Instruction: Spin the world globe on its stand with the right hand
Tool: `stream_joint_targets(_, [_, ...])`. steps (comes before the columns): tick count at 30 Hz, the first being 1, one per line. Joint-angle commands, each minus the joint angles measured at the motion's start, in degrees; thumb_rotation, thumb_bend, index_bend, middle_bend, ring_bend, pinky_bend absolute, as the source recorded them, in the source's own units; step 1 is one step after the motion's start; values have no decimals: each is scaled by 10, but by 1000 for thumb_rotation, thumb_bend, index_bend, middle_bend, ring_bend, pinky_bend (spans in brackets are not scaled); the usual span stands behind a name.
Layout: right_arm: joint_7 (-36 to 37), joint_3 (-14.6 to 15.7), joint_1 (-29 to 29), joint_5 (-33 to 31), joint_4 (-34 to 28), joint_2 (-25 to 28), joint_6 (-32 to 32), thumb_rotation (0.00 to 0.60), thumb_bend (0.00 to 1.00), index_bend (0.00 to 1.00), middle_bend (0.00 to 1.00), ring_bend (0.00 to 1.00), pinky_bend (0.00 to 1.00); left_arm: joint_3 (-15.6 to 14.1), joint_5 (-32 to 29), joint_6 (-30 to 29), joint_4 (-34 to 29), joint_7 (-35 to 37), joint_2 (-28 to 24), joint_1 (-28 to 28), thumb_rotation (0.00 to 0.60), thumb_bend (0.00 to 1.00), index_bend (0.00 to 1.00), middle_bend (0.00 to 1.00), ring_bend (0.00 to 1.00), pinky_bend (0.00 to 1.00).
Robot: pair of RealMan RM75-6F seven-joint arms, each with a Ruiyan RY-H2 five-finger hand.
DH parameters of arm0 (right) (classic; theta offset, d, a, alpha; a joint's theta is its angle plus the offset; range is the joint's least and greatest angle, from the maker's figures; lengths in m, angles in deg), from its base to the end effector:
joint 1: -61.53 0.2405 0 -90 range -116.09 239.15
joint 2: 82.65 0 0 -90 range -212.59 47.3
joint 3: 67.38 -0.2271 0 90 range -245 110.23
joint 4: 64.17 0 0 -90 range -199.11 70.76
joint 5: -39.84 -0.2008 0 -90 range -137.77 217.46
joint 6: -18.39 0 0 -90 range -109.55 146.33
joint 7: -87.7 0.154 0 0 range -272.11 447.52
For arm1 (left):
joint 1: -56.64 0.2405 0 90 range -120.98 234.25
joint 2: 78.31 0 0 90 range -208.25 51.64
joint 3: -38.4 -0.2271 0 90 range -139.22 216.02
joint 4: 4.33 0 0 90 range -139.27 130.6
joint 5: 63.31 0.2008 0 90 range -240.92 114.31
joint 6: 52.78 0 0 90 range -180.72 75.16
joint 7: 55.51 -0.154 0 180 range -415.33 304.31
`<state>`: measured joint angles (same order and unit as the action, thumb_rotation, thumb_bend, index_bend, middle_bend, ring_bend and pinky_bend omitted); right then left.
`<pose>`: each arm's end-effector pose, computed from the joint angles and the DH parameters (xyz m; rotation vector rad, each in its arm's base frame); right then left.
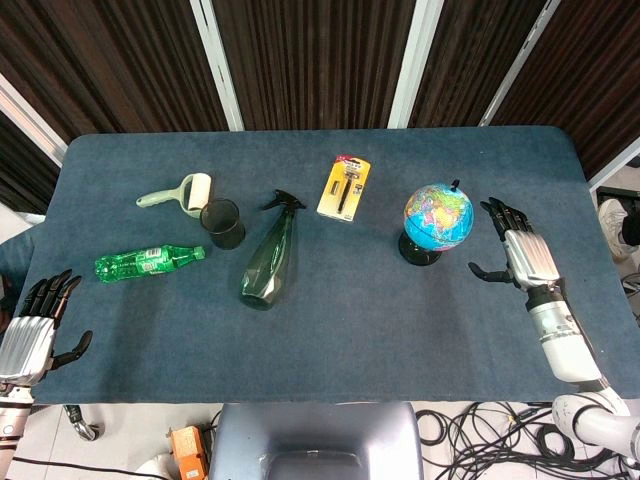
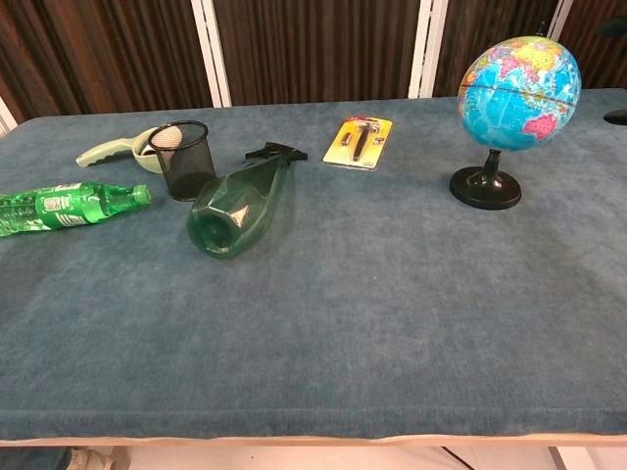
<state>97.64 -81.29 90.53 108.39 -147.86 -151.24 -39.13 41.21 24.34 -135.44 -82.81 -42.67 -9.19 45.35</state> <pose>-0.2360 -0.3410 0.1291 1.4298 -1.1432 1.0341 -0.2945 0.2250 0.1459 -1.4512 -0.9103 -1.0236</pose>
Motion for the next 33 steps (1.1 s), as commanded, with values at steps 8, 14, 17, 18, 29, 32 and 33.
stream_joint_targets(8, [-1, 0, -1, -1, 6, -2, -4, 600, 171, 0, 0, 0, 0, -2, 2, 0, -1, 1, -1, 1, 600, 344, 0, 0, 0, 0])
stream_joint_targets(14, [12, -11, 4, -7, 11, -10, -5, 600, 153, 0, 0, 0, 0, -2, 2, 0, -1, 2, -1, 1, 600, 343, 0, 0, 0, 0])
stream_joint_targets(17, [57, -37, 11, -11, 19, -35, -22, 600, 138, 0, 0, 0, 0, -3, -1, 10, 0, 6, 0, -3, 600, 344, 0, 0, 0, 0])
stream_joint_targets(18, [67, -44, 15, -12, 27, -46, -27, 600, 137, 0, 0, 0, 0, -2, -2, 12, 1, 6, 0, -3, 600, 344, 0, 0, 0, 0])
stream_joint_targets(29, [51, -59, 48, -20, 55, -96, -25, 600, 135, 0, 0, 0, 0, -1, -6, 23, 5, 10, 1, -8, 600, 345, 0, 0, 0, 0])
stream_joint_targets(32, [43, -59, 51, -24, 62, -104, -23, 600, 135, 0, 0, 0, 0, -1, -6, 23, 5, 14, 0, -9, 600, 345, 0, 0, 0, 0])
stream_joint_targets(33, [41, -59, 52, -26, 66, -106, -22, 600, 135, 0, 0, 0, 0, -1, -6, 22, 5, 15, 0, -8, 600, 345, 0, 0, 0, 0])
